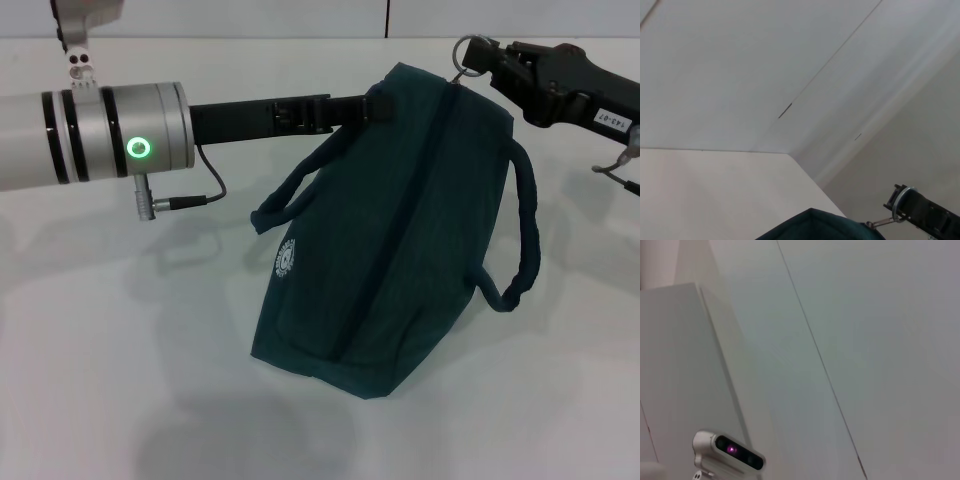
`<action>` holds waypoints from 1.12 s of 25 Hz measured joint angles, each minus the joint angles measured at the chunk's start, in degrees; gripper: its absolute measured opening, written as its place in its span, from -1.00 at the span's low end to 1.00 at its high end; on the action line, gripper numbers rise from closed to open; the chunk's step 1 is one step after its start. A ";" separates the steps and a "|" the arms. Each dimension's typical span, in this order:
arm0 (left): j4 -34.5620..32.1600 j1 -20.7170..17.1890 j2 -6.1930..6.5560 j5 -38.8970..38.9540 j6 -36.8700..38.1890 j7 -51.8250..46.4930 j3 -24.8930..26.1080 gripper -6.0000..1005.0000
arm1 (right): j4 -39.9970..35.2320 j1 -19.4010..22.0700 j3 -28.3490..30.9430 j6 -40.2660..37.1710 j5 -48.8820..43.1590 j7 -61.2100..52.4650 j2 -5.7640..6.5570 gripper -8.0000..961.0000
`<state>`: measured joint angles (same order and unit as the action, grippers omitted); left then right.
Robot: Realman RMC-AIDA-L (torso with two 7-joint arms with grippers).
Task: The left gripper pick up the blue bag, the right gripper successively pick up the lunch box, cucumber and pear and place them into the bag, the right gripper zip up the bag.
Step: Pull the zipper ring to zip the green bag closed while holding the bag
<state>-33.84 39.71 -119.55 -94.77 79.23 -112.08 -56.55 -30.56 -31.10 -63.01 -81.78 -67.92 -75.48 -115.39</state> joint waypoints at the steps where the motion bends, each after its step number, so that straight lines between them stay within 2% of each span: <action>1: 0.00 0.01 0.00 0.01 0.00 0.00 -0.02 -0.41 | 0.00 0.11 0.00 -0.29 0.19 0.00 0.00 -0.93; 6: -0.01 0.02 0.07 0.04 0.41 0.13 0.05 -0.60 | 0.07 1.00 0.18 -1.90 1.35 -0.01 0.06 -0.93; 15: -2.29 -0.56 0.06 0.69 6.77 1.71 -0.12 -0.71 | 4.26 1.89 4.81 -4.86 2.18 -0.82 0.27 -0.93; 21: -2.29 -0.69 0.09 1.07 9.88 4.06 -0.55 -0.75 | 6.41 1.92 5.37 -5.90 2.25 -1.32 0.35 -0.93; 28: -2.27 -0.63 0.08 1.20 10.54 5.10 -4.04 -0.81 | 6.71 1.92 5.73 -8.19 2.28 -1.89 0.53 -0.93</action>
<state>-36.11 39.08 -119.46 -93.57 89.76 -106.98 -60.58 -23.85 -29.18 -57.28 -89.97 -65.64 -77.37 -114.86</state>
